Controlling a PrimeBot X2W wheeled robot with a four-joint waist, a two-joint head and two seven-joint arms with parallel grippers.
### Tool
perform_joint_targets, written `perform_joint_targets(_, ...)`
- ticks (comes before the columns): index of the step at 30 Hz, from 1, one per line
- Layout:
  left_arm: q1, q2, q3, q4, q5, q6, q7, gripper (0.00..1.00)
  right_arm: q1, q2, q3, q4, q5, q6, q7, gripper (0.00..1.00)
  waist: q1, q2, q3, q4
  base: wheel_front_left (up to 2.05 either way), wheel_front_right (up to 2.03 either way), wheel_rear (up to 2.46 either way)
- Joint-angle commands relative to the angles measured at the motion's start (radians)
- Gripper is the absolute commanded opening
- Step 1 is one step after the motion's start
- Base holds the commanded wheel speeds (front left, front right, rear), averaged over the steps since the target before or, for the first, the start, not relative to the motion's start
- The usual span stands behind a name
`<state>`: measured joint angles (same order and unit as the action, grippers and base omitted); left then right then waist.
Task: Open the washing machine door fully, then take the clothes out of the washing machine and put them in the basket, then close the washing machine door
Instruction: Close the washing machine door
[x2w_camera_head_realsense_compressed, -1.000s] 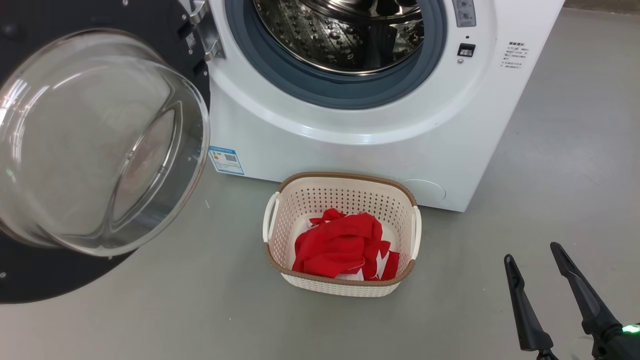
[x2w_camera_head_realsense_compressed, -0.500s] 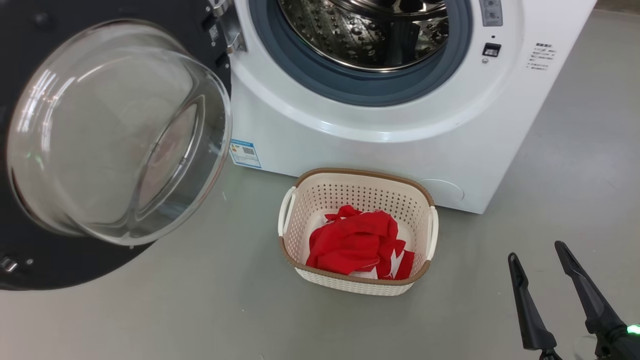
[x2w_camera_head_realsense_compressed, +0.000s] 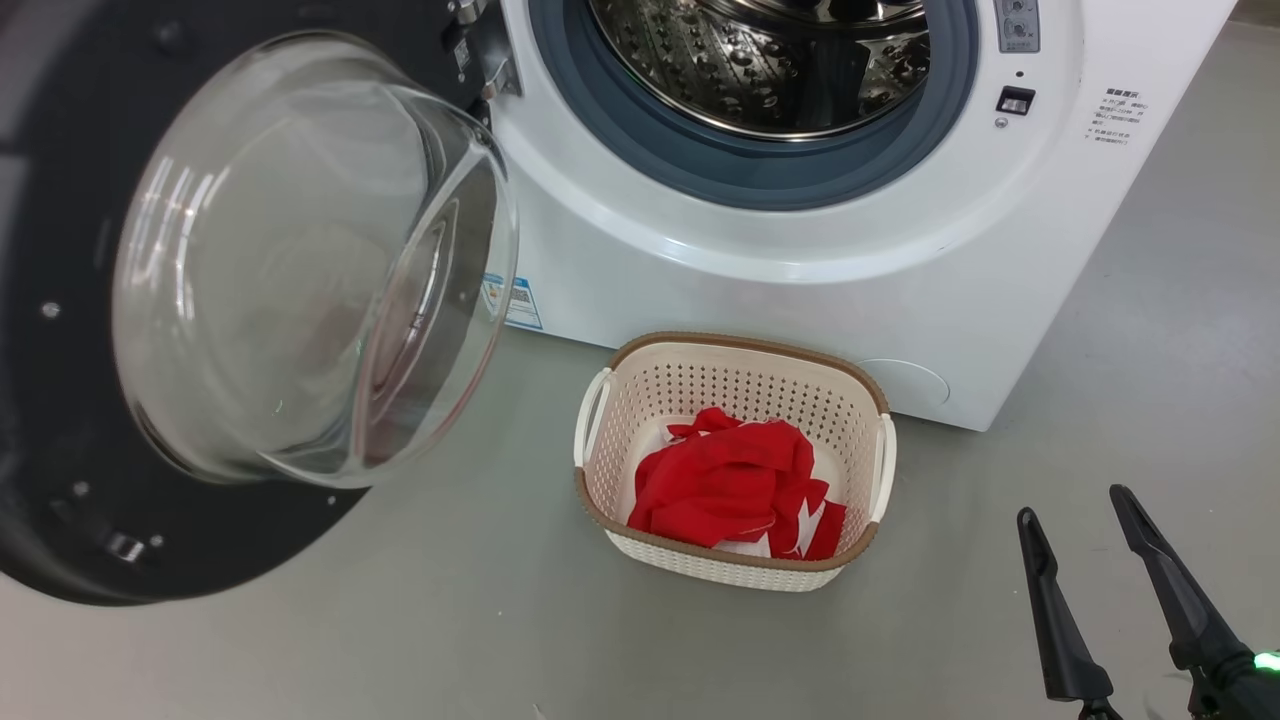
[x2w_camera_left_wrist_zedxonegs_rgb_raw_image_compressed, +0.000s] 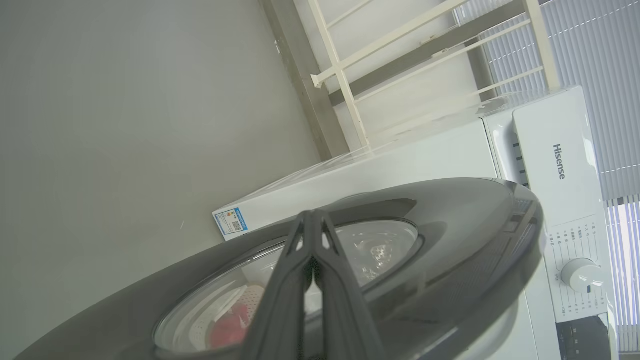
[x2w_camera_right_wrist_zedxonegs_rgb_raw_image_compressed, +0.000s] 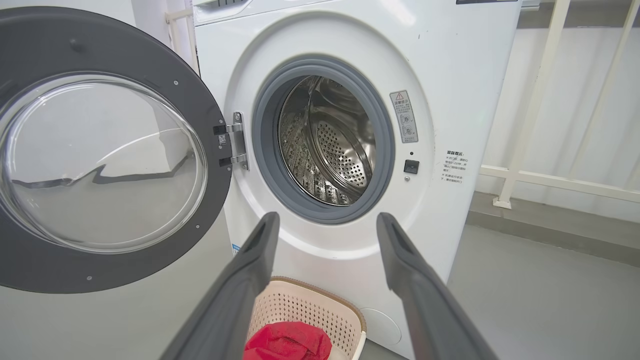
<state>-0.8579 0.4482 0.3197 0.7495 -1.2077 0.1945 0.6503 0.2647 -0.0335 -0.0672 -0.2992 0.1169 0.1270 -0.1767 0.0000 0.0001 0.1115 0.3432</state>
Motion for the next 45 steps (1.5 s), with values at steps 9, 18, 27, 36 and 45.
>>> perform_joint_targets(9, 0.11, -0.047, 0.049, -0.208, -0.076, 0.048, 0.069, 0.0, -0.02, -0.017, 0.013, -0.005, 0.022, 0.004, -0.028, 1.0, 0.0, -0.0001, -0.007, 0.01, 0.0, 0.0, 0.0)
perform_joint_targets(18, 0.228, -0.138, 0.067, -0.462, -0.134, 0.105, 0.123, 0.0, -0.018, -0.017, 0.006, 0.005, 0.035, 0.004, -0.04, 1.0, 0.0, -0.0001, -0.017, 0.019, 0.0, 0.0, 0.0)
perform_joint_targets(27, 0.307, -0.214, 0.058, -0.648, -0.167, 0.15, 0.155, 0.0, -0.02, -0.017, 0.008, 0.01, 0.038, 0.004, -0.045, 1.0, 0.0, -0.0001, -0.018, 0.011, 0.0, 0.0, 0.0)
perform_joint_targets(36, 0.374, -0.293, 0.021, -0.767, -0.178, 0.181, 0.167, 0.0, -0.019, -0.017, 0.008, 0.01, 0.041, 0.004, -0.047, 1.0, 0.0, -0.0001, -0.025, -0.008, 0.0, 0.0, 0.0)
perform_joint_targets(45, 0.412, -0.345, -0.005, -0.814, -0.191, 0.195, 0.166, 0.0, -0.019, -0.017, 0.012, 0.007, 0.044, 0.004, -0.047, 1.0, 0.0, -0.0001, -0.024, -0.05, 0.0, 0.0, 0.0)
